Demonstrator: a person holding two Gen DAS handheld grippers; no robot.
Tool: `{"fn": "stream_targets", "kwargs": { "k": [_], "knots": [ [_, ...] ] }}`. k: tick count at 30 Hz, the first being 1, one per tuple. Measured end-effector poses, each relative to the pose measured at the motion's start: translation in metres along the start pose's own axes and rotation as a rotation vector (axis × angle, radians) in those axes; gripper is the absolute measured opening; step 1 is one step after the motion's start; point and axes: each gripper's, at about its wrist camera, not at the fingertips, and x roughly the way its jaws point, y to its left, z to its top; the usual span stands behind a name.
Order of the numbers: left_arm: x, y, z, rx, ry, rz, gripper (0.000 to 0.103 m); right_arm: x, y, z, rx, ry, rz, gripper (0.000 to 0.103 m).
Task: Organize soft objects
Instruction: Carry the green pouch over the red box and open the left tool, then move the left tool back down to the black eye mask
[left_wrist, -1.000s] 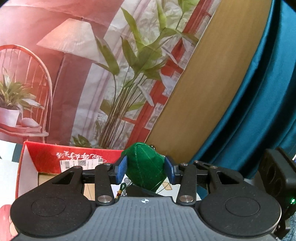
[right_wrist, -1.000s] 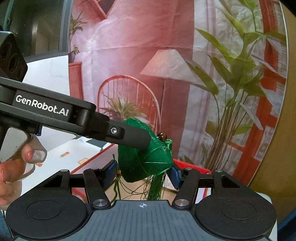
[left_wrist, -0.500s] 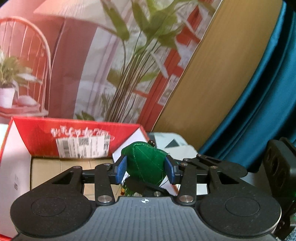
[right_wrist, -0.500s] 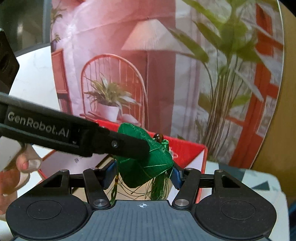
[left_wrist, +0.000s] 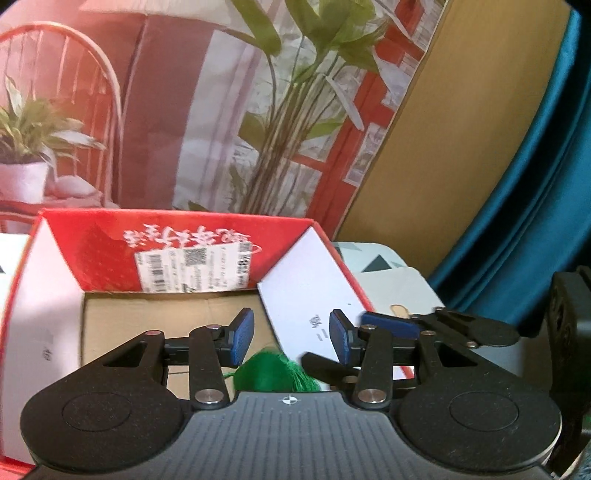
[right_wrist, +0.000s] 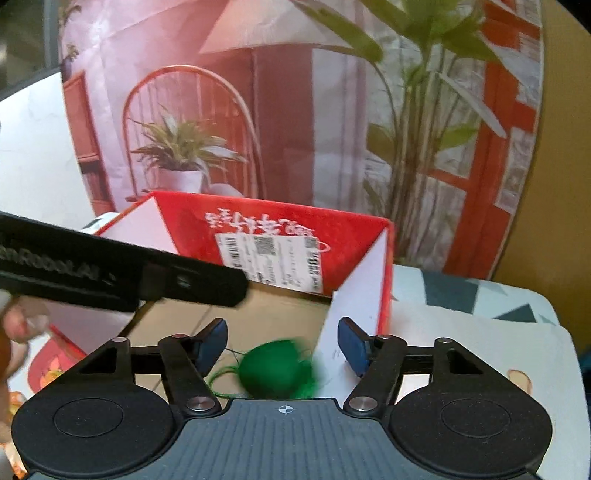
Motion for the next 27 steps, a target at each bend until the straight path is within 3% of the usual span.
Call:
{"fn": "stream_targets", "kwargs": {
  "k": [4, 6, 7, 14, 19, 27],
  "knots": [
    [-0.014, 0.002, -0.002, 0.025, -0.018, 0.06, 0.048, -0.01, 0.001, -0.003, 0.005, -0.012, -0.012, 0.072],
    [-0.023, 0.004, -0.004, 0.037, -0.029, 0.092, 0.051, -0.018, 0.005, -0.003, 0.004, -0.029, -0.015, 0.088],
    [-0.029, 0.005, -0.005, 0.044, -0.038, 0.108, 0.057, -0.022, 0.006, -0.003, 0.002, -0.038, -0.019, 0.095],
    [-0.077, 0.01, -0.017, 0.089, -0.116, 0.23, 0.101, -0.049, 0.014, -0.005, 0.024, -0.086, -0.021, 0.102],
    [-0.113, 0.01, -0.027, 0.092, -0.164, 0.282, 0.101, -0.068, 0.019, -0.014, 0.047, -0.105, -0.028, 0.103],
    [-0.156, 0.001, -0.064, 0.128, -0.19, 0.301, 0.103, -0.099, 0.031, -0.036, 0.097, -0.145, -0.029, 0.103]
  ]
}}
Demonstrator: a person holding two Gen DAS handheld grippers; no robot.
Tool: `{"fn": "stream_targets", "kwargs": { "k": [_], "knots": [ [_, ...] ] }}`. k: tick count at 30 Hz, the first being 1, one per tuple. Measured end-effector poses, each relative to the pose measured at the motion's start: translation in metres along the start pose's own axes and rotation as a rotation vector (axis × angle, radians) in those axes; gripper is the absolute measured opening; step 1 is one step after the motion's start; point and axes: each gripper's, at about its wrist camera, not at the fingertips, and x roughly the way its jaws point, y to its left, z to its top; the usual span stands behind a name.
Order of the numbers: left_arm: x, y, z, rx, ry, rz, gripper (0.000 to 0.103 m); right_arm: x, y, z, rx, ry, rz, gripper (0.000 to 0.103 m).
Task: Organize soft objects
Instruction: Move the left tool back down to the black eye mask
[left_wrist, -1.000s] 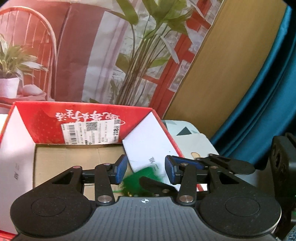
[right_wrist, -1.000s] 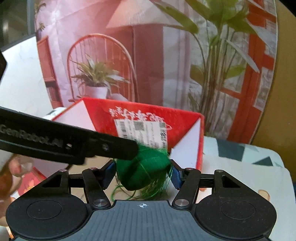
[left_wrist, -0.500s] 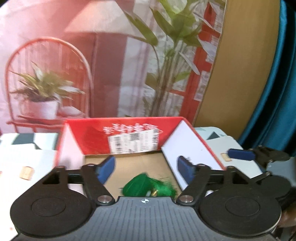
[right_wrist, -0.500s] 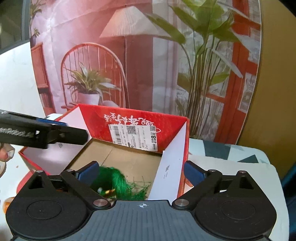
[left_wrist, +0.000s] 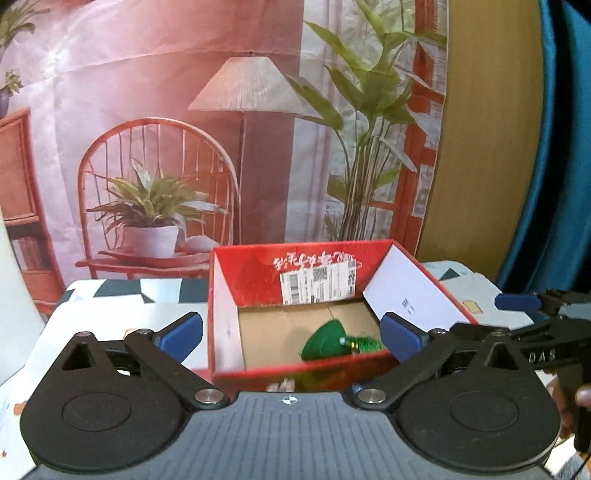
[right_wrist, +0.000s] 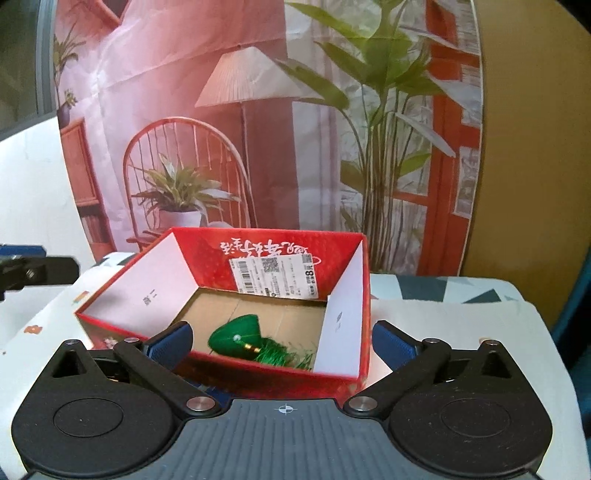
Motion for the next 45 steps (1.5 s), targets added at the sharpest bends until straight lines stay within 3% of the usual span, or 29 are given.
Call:
{"fn": "stream_targets", "kwargs": {
  "k": [12, 21, 36, 45],
  "knots": [
    [-0.052, 0.012, -0.065, -0.054, 0.037, 0.025, 0.103, -0.041, 0.024, -0.047, 0.007, -0.004, 0.03, 0.103],
    [-0.064, 0.007, -0.105, -0.045, 0.054, 0.035, 0.103, -0.063, 0.033, -0.092, 0.022, 0.029, 0.026, 0.103],
    [-0.049, -0.004, -0.151, -0.011, 0.14, 0.031, 0.103, -0.065, 0.037, -0.149, -0.01, 0.081, -0.024, 0.103],
    [-0.033, -0.009, -0.172, 0.012, 0.245, 0.014, 0.103, -0.057, 0.05, -0.171, -0.056, 0.196, -0.016, 0.103]
  ]
}}
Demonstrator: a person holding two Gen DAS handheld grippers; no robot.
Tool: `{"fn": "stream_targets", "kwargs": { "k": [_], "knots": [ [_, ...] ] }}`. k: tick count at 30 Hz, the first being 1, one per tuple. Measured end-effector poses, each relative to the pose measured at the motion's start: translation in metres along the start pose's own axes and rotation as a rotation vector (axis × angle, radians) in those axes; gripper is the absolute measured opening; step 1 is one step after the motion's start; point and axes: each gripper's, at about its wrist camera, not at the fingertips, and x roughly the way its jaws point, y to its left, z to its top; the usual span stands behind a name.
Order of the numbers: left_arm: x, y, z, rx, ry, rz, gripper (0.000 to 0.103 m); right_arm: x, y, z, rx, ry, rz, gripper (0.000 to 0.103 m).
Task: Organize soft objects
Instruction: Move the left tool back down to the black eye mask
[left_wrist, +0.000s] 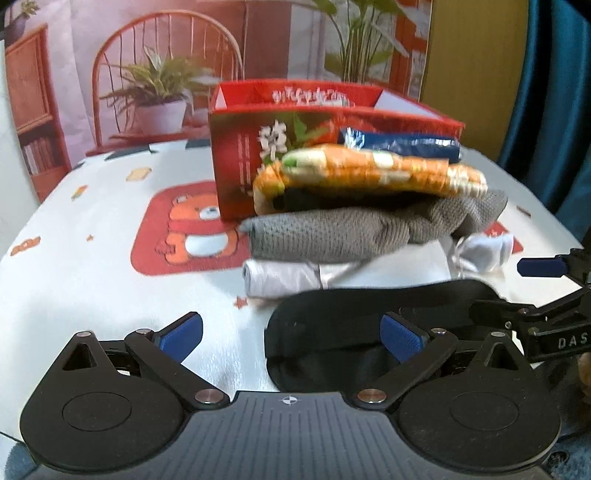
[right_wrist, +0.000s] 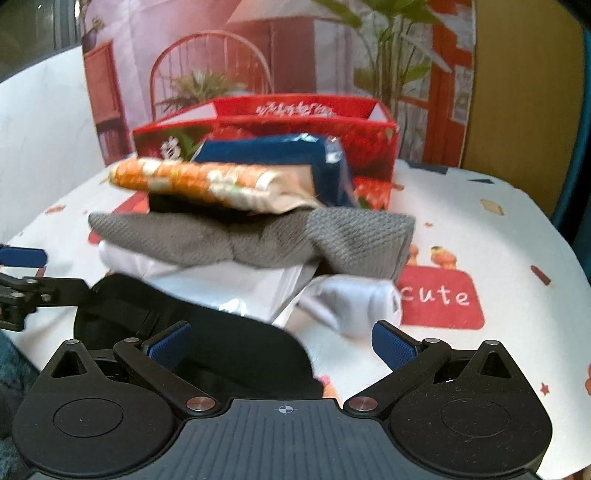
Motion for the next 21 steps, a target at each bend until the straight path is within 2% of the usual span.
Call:
{"fn": "stream_targets", "kwargs": {
  "k": [8, 21],
  "knots": [
    [0.02, 0.004, -0.008, -0.014, 0.093, -0.008, 0.103, 0.015, 0.007, -0.007, -0.038, 0.076, -0.009, 0.103],
    [0.037, 0.012, -0.01, -0.038, 0.153, -0.006, 0.103, 0.029, 0.003, -0.012, -0.017, 0.132, -0.013, 0.103]
  ]
}}
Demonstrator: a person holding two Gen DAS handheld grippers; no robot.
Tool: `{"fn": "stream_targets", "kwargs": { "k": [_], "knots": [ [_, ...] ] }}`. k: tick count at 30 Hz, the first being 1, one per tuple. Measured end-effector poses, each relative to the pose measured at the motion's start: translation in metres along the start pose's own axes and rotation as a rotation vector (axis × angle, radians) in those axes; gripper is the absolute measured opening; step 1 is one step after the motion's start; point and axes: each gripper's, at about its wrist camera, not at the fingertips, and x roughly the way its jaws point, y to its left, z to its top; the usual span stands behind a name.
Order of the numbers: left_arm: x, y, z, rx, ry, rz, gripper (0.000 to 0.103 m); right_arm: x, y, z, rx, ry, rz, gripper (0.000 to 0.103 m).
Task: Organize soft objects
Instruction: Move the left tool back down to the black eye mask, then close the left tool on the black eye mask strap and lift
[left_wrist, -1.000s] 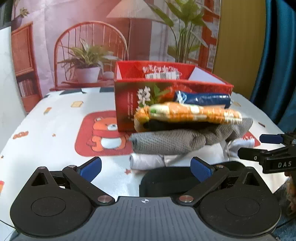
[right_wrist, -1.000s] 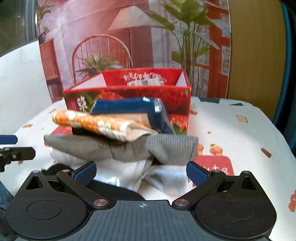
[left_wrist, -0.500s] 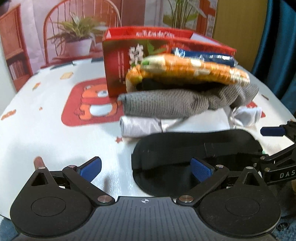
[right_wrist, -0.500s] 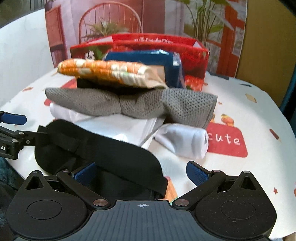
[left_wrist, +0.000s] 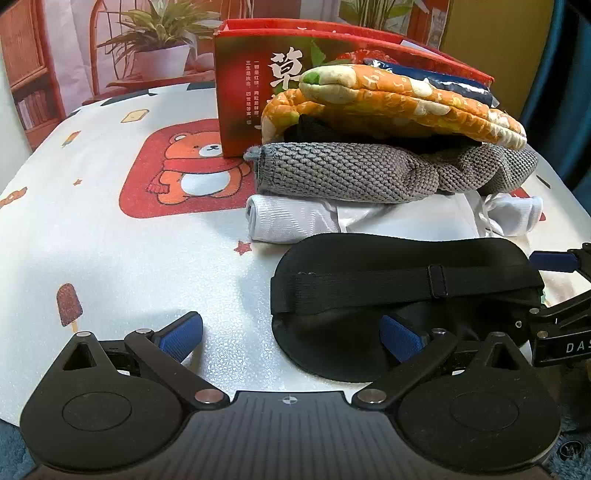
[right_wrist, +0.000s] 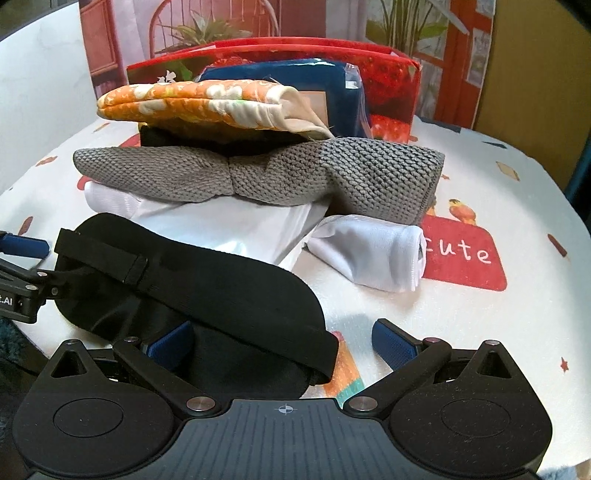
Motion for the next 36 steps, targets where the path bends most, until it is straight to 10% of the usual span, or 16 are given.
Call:
{"fn": "stream_targets", "kwargs": {
  "k": [27, 36],
  "knots": [
    [0.001, -0.005, -0.002, 0.034, 0.006, 0.019, 0.103, -0.012, -0.008, -0.006, 0.037, 0.042, 0.02, 0.103],
    [-0.001, -0.005, -0.003, 0.053, -0.003, -0.004, 0.1, -0.016, -0.008, -0.005, 0.023, 0.0, 0.026, 0.071]
  ]
}}
